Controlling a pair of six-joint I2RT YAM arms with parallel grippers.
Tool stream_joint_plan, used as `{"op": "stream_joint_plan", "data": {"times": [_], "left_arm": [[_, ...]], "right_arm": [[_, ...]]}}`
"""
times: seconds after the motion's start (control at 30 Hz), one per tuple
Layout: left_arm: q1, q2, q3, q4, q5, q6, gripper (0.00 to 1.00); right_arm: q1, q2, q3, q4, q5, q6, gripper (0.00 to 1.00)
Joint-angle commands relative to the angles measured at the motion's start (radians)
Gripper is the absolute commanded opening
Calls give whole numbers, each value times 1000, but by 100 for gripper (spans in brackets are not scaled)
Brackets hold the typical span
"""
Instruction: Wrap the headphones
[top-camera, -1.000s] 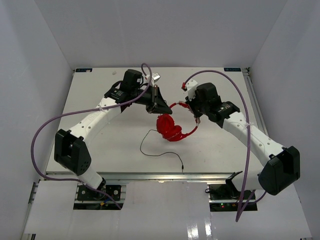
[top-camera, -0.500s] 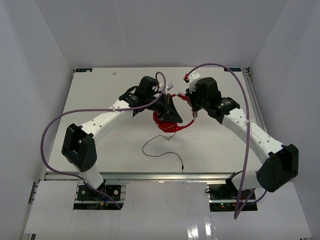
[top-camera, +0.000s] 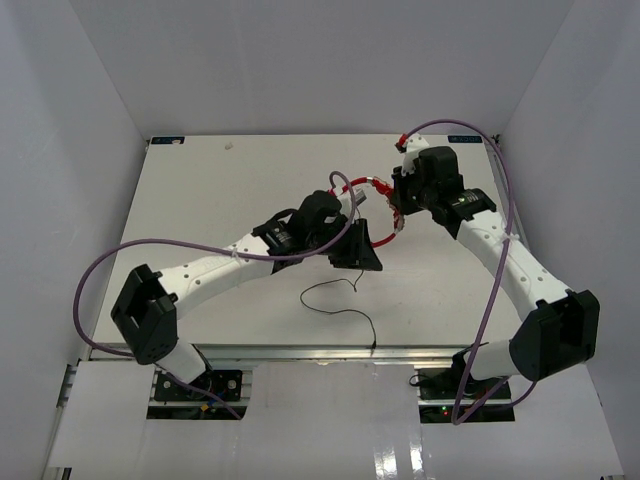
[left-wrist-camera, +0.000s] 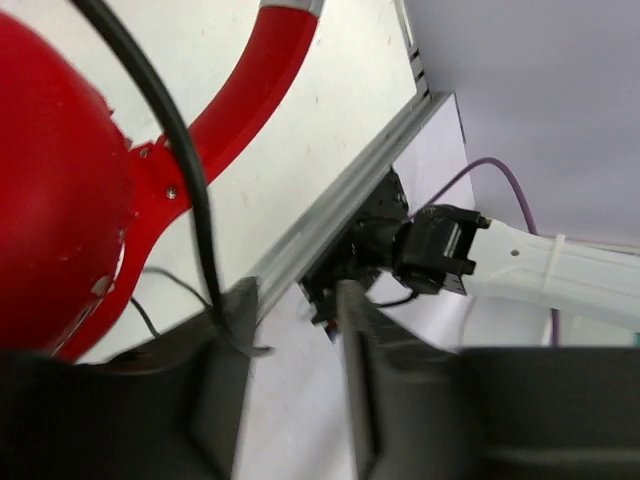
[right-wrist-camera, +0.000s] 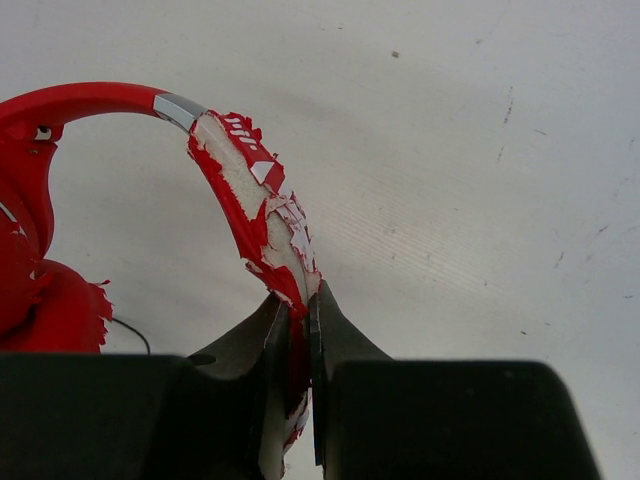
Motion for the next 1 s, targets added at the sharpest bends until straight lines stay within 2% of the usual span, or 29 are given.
{"op": "stream_joint_plan", "data": {"times": [0.0, 0.17, 0.23, 0.4, 0.53, 0.77, 0.87, 0.97], "left_arm": [[-74, -136, -141, 219, -240, 170, 55], [-173, -179, -311, 471, -374, 339, 61], [-224, -200, -451, 654, -463, 430, 61], [-253, -226, -701, 1035, -541, 548, 61], [-253, -189, -792, 1200, -576, 605, 61], [-252, -83, -852, 1372, -660, 706, 61], [-253, -47, -879, 1471, -665, 770, 64], [-251, 18, -903, 1500, -669, 918, 71]], "right_arm": [[-19, -83, 59, 72, -89, 80, 8], [-65, -95, 86, 47, -154, 108, 8], [-89, -98, 111, 27, -194, 119, 8], [-120, -126, 114, 12, -284, 139, 8], [-137, -154, 110, 2, -349, 145, 8], [-177, -187, 126, -17, -439, 165, 8], [-187, -188, 144, -39, -451, 158, 8], [-196, -195, 157, -52, -504, 114, 8]]}}
